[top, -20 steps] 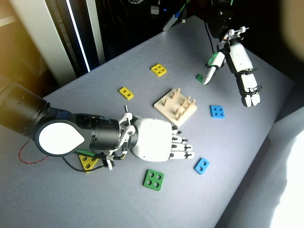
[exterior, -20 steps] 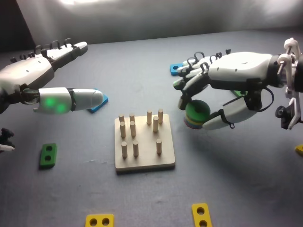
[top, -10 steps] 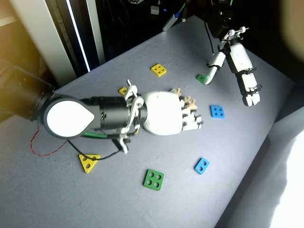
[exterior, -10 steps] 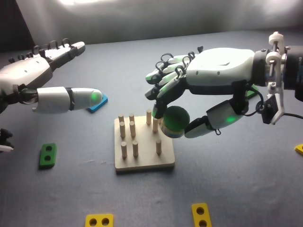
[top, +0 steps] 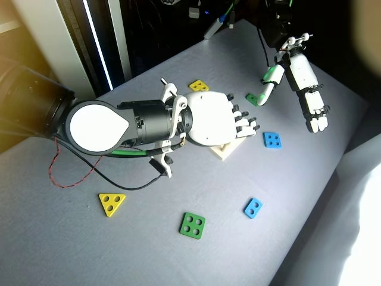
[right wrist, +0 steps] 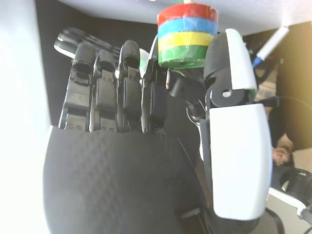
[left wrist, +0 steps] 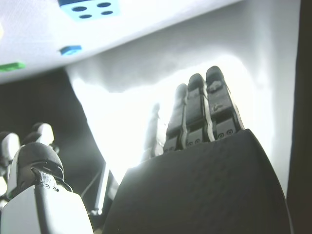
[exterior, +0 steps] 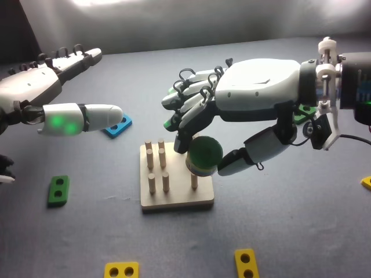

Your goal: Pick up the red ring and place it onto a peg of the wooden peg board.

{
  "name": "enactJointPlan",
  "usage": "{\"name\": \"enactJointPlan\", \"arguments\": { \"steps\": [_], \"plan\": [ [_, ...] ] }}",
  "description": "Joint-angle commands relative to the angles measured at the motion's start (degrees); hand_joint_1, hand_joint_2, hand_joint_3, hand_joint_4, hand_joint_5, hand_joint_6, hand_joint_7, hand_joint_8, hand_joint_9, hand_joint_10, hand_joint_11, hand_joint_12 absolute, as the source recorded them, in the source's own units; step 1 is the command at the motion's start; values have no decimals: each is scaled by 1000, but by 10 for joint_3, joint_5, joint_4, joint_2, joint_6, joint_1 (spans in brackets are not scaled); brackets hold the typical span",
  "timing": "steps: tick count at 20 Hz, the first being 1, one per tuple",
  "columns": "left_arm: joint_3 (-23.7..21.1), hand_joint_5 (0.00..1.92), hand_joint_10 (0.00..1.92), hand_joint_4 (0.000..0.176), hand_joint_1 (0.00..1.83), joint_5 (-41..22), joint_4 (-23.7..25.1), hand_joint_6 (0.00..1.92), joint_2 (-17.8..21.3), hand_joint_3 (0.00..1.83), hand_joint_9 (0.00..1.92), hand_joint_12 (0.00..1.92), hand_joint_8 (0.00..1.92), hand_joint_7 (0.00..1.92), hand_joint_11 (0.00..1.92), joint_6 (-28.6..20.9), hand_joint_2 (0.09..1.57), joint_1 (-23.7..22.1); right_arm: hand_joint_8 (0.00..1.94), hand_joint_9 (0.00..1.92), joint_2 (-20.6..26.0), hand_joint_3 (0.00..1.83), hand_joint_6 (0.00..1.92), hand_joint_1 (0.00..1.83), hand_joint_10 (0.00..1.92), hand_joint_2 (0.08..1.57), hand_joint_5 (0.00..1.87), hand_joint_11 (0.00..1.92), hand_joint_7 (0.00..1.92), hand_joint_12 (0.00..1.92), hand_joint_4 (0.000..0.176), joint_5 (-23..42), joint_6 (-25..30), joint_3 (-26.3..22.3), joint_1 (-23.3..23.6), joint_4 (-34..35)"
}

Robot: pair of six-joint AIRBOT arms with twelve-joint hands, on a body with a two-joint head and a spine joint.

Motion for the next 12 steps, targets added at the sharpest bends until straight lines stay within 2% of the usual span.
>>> {"name": "enactJointPlan", "arguments": {
  "steps": [1,3,5,6,7,8,9,10,12],
  "plan": [
    [3,0,0,169,244,-67,2,0,1,0,0,0,0,0,0,-3,904,-9,5,185,-2,0,1069,1136,5,1136,936,0,477,171,0,38,4,-1,13,30],
    [5,0,0,167,239,-66,4,0,0,0,0,0,0,0,0,-3,905,-13,4,176,-3,0,1065,1147,3,1133,938,0,466,378,0,36,4,-1,13,27],
    [6,0,0,149,221,-64,6,0,1,0,0,0,0,0,0,-3,908,-16,4,171,-6,1,1072,1121,1,1134,937,0,449,153,0,33,4,-1,13,22],
    [6,0,0,161,231,-64,6,0,1,2,0,0,0,0,0,-3,914,-17,3,172,-8,0,1066,1109,0,1131,943,0,451,41,0,32,4,-1,13,20],
    [6,0,0,173,230,-64,7,0,1,0,0,0,0,0,0,-3,908,-18,4,174,-10,0,1063,1108,1,1130,946,0,457,7,0,31,4,0,14,18],
    [6,0,0,163,225,-63,7,0,1,1,0,0,0,0,0,-3,910,-18,4,179,-11,0,1057,1122,3,1130,948,16,461,11,0,31,4,0,14,17],
    [6,0,0,160,222,-63,8,0,1,0,0,0,0,0,0,-3,906,-19,3,179,-14,1,1061,1127,2,1132,943,12,461,11,0,31,4,1,15,15],
    [6,0,0,165,229,-62,8,0,1,0,0,0,0,0,0,-3,904,-19,4,184,-17,0,1047,1125,3,1128,953,15,467,16,0,31,4,1,16,12],
    [6,0,0,152,230,-61,9,0,1,0,0,0,0,0,0,-3,905,-20,2,186,-20,1,1046,1125,2,1127,956,0,468,0,0,32,6,1,16,10]
  ]
}}
